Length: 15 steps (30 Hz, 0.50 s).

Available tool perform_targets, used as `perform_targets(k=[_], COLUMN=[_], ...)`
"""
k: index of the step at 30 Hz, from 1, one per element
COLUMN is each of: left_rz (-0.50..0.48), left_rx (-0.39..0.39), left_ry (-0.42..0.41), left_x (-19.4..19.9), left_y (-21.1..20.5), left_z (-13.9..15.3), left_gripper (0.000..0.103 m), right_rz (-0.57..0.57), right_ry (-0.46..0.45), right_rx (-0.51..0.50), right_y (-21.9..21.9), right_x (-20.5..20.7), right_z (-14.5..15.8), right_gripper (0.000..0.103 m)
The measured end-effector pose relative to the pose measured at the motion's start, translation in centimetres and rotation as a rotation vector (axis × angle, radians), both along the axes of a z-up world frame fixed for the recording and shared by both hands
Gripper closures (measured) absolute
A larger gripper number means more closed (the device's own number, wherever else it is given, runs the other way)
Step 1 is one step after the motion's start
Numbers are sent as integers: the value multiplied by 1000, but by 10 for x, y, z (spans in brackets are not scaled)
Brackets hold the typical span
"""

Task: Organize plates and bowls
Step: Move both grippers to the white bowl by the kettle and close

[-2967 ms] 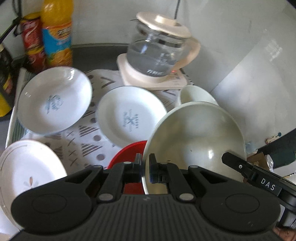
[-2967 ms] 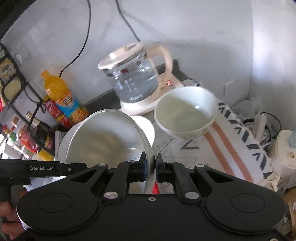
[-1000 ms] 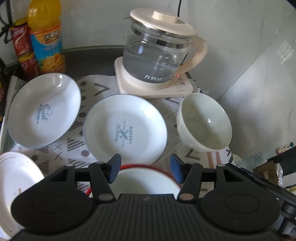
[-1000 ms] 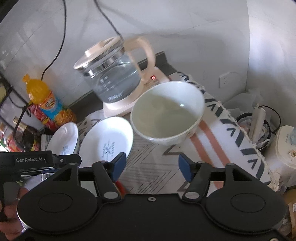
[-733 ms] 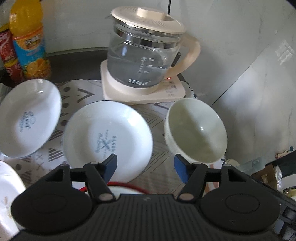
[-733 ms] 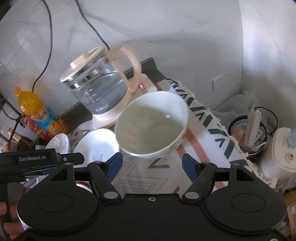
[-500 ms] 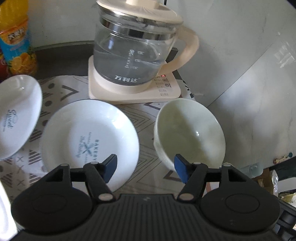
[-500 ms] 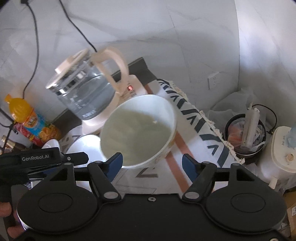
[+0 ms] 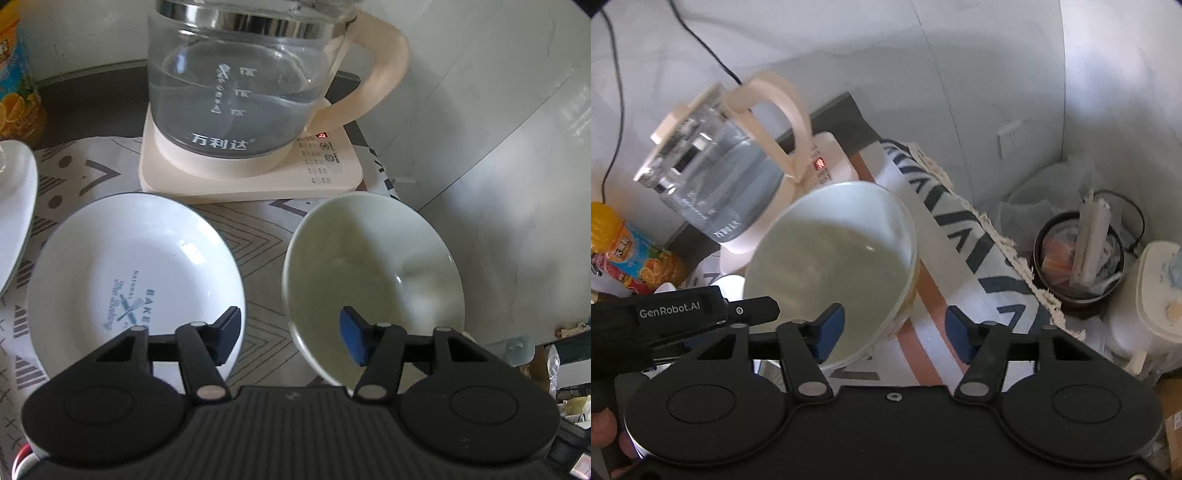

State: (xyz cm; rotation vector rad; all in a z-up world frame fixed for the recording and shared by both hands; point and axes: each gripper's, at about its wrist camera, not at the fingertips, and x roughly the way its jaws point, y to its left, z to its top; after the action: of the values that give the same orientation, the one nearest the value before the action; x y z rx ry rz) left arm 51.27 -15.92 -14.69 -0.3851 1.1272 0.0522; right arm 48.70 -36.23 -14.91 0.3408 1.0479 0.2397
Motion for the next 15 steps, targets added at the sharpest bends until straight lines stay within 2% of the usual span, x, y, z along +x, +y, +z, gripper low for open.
perform_targets(k=[3, 8, 15], left_rz=[2, 0, -5], left_rx=[-2, -28, -36], left_ry=[24, 65, 48], left_x=[8, 13, 7], left_y=[-2, -6, -3], left_z=[-8, -24, -21], left_gripper=[62, 89, 90], right_rz=[-4, -4, 6], right_ry=[16, 45, 0], right_rx=[-1, 16, -7], right_y=[1, 3, 7], right_x=[5, 12, 10], right_z=[-7, -17, -7], right_gripper=[54, 78, 80])
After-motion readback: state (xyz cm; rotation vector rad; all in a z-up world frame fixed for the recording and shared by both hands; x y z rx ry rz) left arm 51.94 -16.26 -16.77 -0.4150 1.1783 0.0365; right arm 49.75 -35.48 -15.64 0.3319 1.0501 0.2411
